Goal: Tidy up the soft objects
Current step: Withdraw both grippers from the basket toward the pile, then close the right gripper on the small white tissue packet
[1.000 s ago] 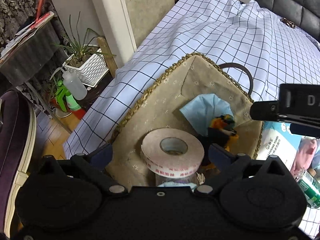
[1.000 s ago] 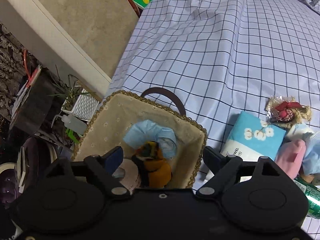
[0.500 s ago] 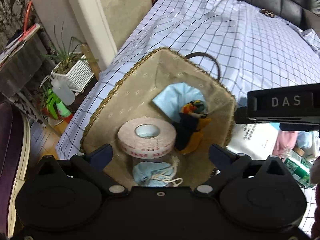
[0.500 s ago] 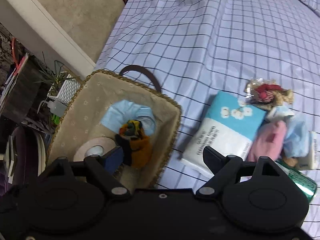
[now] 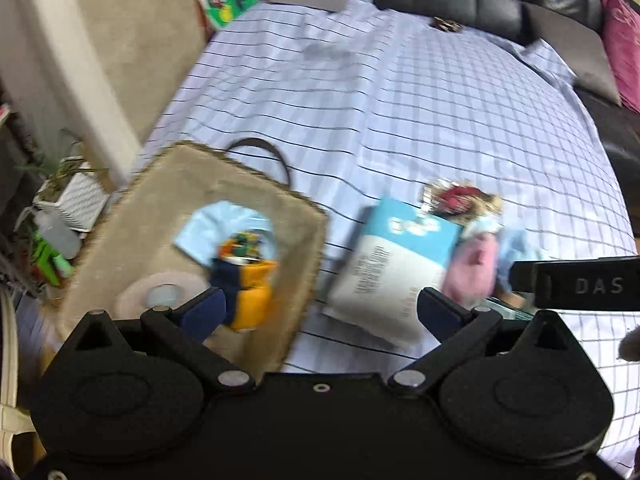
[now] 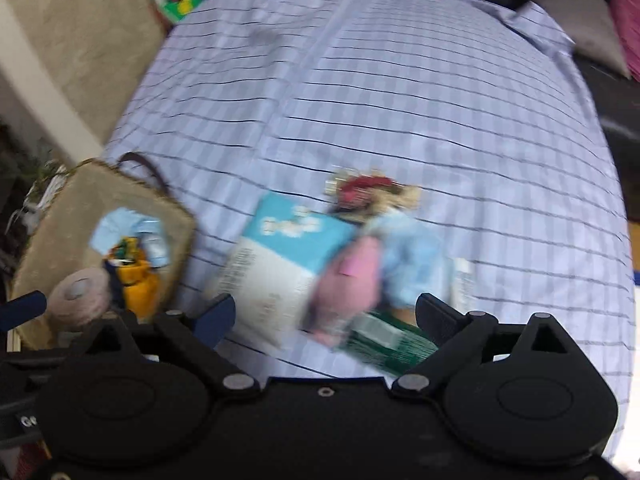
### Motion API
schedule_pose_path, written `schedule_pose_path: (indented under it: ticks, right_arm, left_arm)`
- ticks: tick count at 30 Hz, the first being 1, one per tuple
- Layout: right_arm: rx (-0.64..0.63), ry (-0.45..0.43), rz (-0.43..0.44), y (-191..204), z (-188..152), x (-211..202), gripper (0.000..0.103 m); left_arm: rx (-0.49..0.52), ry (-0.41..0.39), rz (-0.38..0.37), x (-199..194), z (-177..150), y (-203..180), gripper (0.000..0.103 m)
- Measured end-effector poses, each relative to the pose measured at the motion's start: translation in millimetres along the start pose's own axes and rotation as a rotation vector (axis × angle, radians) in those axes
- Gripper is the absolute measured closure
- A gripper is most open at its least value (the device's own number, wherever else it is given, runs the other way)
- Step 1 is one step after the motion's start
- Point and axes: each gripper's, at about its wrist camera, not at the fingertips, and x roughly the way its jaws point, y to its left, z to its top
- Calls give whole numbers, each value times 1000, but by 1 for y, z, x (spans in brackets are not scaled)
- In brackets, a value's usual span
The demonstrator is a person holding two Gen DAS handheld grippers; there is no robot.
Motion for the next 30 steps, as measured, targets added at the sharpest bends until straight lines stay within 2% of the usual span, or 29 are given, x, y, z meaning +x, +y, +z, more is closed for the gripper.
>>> schedule_pose_path:
  ticks: [6,10,12,14,18,20,23,26,28,30]
  right_arm:
    - [145,-16,-32,-74,-14,5,0]
    - [290,-99,-21,-114,-12,10,0]
    - [324,-104,-11,-128,-8,15,0]
    - [305,-42,-1,-134,-1,26,0]
    - [320,-28,34,-143,2,45,1]
    - [290,-31,-7,-144,4,53,0]
    - [250,-85,-84,-140,11,59,0]
    - [258,-64,-129,-137,17,69,0]
    - [269,-59,-123,-138,20,77,1]
    - [262,-10,-96,-141,22,89,4]
  left_arm:
    - [34,37,-31,22,-2,-35,4]
    - [31,66,-31,37,0,-46,4]
    - [23,72,-27,42,3,-50,4]
    - [23,68,-25,45,9,-52,4]
    - [9,56,-26,53,16,-56,4]
    - [-6,74,-25,59,17,-56,5]
    - [-46,92,-48,62,22,-54,5]
    - [-58,72,-41,60,24,-56,5]
    - [-43,74,-37,61,24,-58,5]
    - [-38,87,-36,64,22,-58,5]
